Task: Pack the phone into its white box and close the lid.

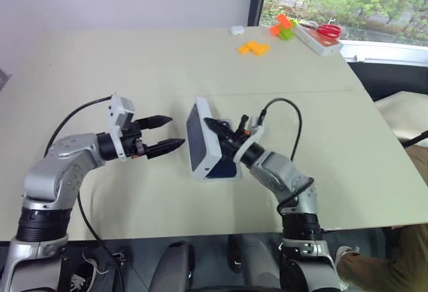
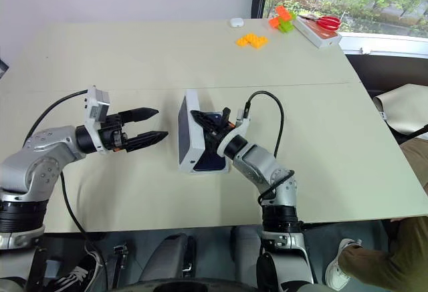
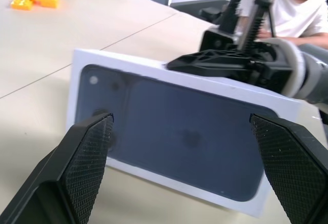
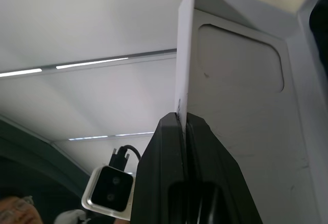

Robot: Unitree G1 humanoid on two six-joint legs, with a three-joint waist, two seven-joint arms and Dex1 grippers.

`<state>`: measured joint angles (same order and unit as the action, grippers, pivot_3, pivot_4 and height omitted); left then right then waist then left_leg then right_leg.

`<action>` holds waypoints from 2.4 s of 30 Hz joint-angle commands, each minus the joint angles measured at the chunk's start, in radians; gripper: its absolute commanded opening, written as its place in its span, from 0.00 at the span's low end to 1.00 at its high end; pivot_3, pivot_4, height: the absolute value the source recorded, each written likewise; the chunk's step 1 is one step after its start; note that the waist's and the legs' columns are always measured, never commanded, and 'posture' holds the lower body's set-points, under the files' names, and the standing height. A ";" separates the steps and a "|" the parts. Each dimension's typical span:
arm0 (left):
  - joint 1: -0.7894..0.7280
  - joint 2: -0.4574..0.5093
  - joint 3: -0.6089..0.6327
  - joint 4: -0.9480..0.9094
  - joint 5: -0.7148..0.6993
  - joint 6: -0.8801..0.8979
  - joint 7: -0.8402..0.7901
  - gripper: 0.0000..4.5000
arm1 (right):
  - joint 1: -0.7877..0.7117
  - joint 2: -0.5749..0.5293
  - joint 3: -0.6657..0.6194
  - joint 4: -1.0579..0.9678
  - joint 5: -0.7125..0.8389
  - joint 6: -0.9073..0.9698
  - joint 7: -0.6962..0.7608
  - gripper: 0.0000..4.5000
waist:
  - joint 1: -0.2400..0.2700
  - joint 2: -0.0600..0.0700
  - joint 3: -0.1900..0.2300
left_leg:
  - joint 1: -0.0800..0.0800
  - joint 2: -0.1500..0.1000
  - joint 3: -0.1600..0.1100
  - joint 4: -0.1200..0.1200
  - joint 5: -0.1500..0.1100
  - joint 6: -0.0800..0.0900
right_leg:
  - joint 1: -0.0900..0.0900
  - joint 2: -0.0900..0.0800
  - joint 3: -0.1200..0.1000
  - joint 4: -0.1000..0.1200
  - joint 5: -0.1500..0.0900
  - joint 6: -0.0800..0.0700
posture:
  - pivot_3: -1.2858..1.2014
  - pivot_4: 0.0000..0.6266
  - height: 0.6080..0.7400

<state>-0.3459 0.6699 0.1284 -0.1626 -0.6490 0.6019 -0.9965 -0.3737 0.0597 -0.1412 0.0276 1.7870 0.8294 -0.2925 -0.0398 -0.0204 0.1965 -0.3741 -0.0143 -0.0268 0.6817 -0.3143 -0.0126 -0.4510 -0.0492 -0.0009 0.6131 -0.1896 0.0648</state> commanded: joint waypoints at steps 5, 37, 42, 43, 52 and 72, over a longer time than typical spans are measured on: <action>0.010 -0.005 -0.023 -0.016 0.011 0.006 0.004 1.00 | 0.046 -0.019 0.008 -0.056 -0.044 0.001 0.024 0.01 | 0.000 0.000 0.000 | 0.000 0.000 0.000 0.000 0.000 0.000 | 0.000 0.001 0.000 0.000 0.000 0.000 | 0.52 0.24 1.00; 0.049 -0.160 -0.145 0.018 0.114 -0.077 0.065 1.00 | -0.029 -0.619 0.089 -0.209 -0.678 -0.083 0.688 0.74 | 0.013 0.000 0.000 | 0.000 -0.001 0.001 0.001 0.000 0.000 | 0.001 0.000 0.000 -0.001 0.000 0.000 | 0.52 0.24 1.00; 0.055 -0.153 -0.107 0.021 0.096 -0.051 0.090 1.00 | -0.010 -0.723 0.205 -0.181 -0.991 -0.272 0.928 0.74 | 0.020 0.000 0.000 | 0.001 0.002 0.001 0.001 0.000 0.000 | 0.002 0.004 0.000 -0.001 -0.002 0.003 | 0.52 0.24 1.00; 0.055 -0.149 -0.094 0.024 0.091 -0.045 0.097 1.00 | -0.016 -0.725 0.208 -0.175 -1.027 -0.300 0.953 0.74 | 0.021 0.000 0.000 | 0.001 0.003 0.001 0.001 0.000 0.000 | 0.002 0.005 0.000 -0.001 -0.002 0.002 | 0.52 0.24 1.00; 0.077 -0.111 -0.049 0.021 0.090 0.018 0.150 1.00 | -0.064 -0.710 0.234 -0.110 -1.243 -0.422 1.067 0.09 | 0.027 0.000 0.000 | 0.002 0.003 0.001 0.002 0.000 0.000 | 0.002 0.005 0.000 -0.001 0.001 -0.001 | 0.52 0.24 1.00; 0.040 -0.072 -0.223 0.011 0.248 0.063 0.178 0.27 | -0.040 -0.659 0.321 -0.054 -1.576 -0.595 1.116 0.00 | 0.028 0.000 0.000 | 0.002 0.000 0.000 0.002 0.000 0.000 | 0.003 0.001 0.000 0.000 0.001 -0.001 | 0.52 0.24 1.00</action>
<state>-0.2896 0.5926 -0.0713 -0.1361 -0.4215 0.6709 -0.8234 -0.4078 -0.6047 0.2002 -0.0140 0.2160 0.2550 0.8184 -0.0122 -0.0208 0.1963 -0.3717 -0.0147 -0.0264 0.6841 -0.3144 -0.0125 -0.4480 -0.0481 -0.0010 0.6127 -0.1888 0.0635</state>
